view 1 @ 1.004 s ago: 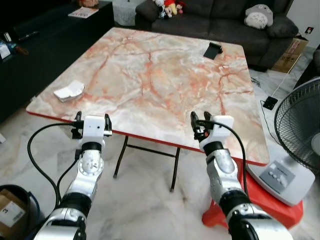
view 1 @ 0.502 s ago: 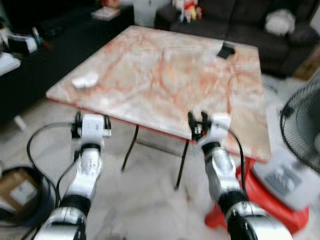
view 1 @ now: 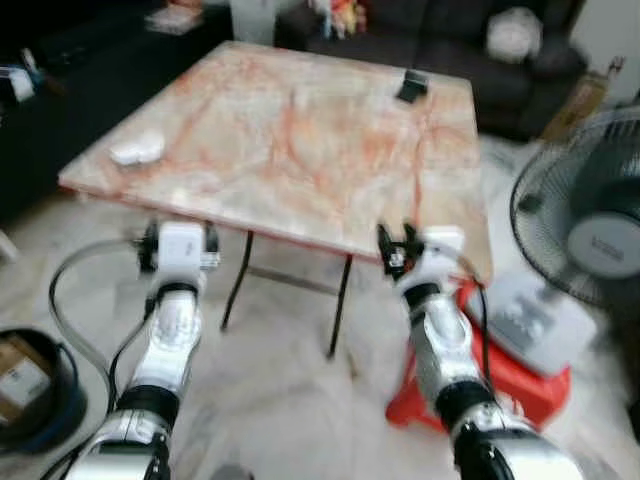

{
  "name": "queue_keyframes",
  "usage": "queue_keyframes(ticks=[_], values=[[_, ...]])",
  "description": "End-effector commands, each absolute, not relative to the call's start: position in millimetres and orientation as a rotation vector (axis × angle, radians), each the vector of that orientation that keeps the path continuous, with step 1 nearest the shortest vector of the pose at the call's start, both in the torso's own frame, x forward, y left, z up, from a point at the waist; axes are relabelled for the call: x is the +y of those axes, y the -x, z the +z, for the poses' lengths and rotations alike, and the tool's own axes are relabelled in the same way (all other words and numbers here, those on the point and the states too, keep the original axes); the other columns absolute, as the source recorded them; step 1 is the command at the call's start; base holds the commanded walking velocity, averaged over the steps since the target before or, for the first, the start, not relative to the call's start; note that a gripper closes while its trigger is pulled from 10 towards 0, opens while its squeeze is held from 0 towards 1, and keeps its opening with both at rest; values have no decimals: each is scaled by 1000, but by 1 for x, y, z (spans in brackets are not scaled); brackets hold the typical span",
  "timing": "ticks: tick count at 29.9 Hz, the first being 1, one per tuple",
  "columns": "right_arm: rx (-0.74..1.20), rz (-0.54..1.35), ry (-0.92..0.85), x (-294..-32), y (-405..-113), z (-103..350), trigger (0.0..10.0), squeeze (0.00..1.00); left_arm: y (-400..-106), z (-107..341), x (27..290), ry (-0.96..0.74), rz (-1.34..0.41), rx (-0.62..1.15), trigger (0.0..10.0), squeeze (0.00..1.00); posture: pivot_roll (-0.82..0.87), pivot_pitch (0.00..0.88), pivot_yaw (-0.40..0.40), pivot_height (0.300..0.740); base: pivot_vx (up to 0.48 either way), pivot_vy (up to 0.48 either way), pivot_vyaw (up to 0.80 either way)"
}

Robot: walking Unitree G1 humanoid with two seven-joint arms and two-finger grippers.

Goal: Picking trash to rubbish bin

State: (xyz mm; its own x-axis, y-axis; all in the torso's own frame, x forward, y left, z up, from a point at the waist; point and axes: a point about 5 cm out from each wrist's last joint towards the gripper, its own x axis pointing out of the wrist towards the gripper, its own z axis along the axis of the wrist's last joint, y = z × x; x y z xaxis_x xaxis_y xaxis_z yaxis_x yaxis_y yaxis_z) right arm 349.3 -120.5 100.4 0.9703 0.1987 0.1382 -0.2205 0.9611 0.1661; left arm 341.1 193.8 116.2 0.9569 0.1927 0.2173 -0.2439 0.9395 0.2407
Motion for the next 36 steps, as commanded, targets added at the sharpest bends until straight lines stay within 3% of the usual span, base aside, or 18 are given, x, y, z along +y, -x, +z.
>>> queue_keyframes(ticks=[1,16,36], values=[[-146,214,-174,-122,-352,107,10000,0,-344,122,193,-271,222,-209,10000,0,87,98,-107,740,0,0,0],[-149,222,-177,-121,-353,108,10000,0,-343,124,197,-264,235,-210,10000,0,90,113,-110,740,0,0,0],[-149,217,-172,-122,-352,108,10000,0,-346,126,193,-261,227,-209,10000,0,88,117,-109,740,0,334,0]])
